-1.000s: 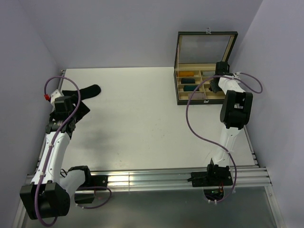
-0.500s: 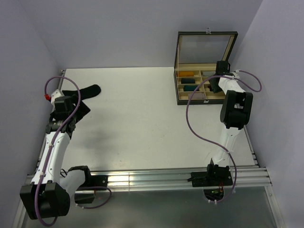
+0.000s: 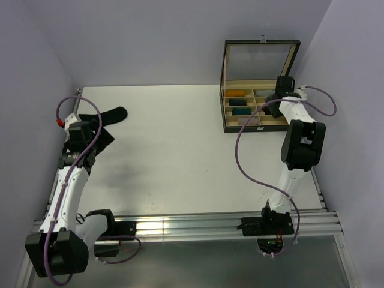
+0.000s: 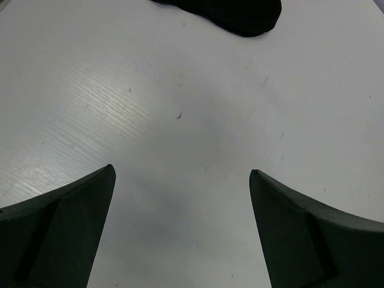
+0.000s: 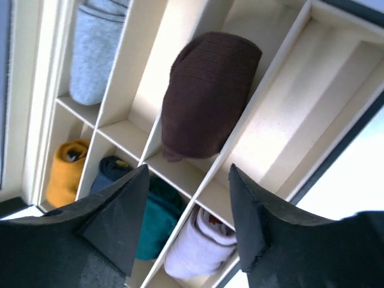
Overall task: Roll the socks
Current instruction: Place the sock in the storage box, then move the sock to the center of the board.
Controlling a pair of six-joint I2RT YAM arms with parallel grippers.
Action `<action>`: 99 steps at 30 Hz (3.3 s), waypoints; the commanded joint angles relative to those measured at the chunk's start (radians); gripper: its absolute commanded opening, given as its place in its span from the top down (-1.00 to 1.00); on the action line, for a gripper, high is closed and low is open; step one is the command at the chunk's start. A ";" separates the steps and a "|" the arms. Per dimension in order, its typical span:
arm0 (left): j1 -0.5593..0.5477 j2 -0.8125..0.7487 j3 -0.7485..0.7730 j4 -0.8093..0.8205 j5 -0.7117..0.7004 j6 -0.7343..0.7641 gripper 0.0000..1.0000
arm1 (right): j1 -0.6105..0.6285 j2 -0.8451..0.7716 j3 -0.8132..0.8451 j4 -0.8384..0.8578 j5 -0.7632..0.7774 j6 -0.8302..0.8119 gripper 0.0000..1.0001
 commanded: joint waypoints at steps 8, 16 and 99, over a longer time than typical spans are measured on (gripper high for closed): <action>0.003 -0.015 -0.005 0.028 0.016 -0.001 -0.99 | -0.021 -0.086 -0.023 0.149 -0.036 -0.089 0.28; 0.003 -0.012 -0.007 0.029 0.021 -0.001 -0.99 | -0.034 -0.006 -0.046 0.232 -0.057 -0.097 0.46; -0.225 1.058 0.580 0.220 0.148 -0.438 -0.91 | 0.265 -1.415 -0.831 -0.007 -0.527 -0.465 -0.76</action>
